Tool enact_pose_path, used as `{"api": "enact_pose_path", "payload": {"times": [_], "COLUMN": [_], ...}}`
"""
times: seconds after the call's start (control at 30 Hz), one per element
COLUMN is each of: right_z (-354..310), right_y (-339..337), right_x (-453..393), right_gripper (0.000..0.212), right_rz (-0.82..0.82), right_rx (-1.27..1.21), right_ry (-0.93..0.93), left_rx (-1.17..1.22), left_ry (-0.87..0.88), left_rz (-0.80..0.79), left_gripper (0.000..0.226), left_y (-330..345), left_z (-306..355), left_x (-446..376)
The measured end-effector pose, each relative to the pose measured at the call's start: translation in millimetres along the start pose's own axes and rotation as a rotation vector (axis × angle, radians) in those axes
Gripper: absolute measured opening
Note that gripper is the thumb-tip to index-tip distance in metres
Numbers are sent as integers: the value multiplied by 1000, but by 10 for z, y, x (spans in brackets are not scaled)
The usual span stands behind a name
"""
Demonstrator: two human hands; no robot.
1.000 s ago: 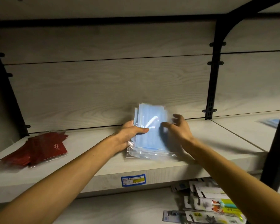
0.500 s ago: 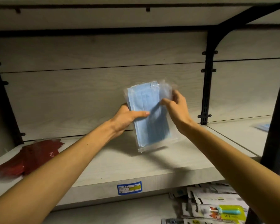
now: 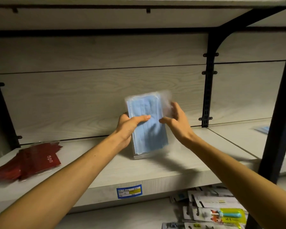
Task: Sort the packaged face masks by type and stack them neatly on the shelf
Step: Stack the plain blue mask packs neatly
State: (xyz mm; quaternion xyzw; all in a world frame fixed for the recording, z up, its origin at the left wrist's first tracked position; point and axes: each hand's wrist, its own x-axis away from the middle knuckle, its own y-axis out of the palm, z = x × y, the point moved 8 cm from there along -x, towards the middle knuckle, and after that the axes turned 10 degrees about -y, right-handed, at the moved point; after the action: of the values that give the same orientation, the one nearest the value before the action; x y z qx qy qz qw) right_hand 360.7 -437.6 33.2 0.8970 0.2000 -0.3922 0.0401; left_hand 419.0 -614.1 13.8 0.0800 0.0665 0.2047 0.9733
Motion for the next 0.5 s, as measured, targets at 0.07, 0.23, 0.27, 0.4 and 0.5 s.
{"api": "enact_pose_path", "payload": {"times": [0.07,0.23,0.27,0.4,0.5], "right_z": [136,571,595,524,490], "right_y": [-134,-87,26,281,123], "right_x": [67,357,398,380,298], "right_gripper": [81,98,88,30,22], "right_rz": [47,-15,-53,-23,94], "right_rx": [41,-82,-157,-364,-292], "right_ry": [91,436,473,423,396], "left_rx": [184,454,484,531,462], "left_ry": [-49,-172,-171,-178,-129], "left_rz": [64,16,2,-70,-125], "left_gripper": [36,32,33,46,58], "left_y": [-103,-165,-133,15,-55], "left_z": [9,13,-1,-109,-97], "left_x": [-40,-72,-65,7,27]}}
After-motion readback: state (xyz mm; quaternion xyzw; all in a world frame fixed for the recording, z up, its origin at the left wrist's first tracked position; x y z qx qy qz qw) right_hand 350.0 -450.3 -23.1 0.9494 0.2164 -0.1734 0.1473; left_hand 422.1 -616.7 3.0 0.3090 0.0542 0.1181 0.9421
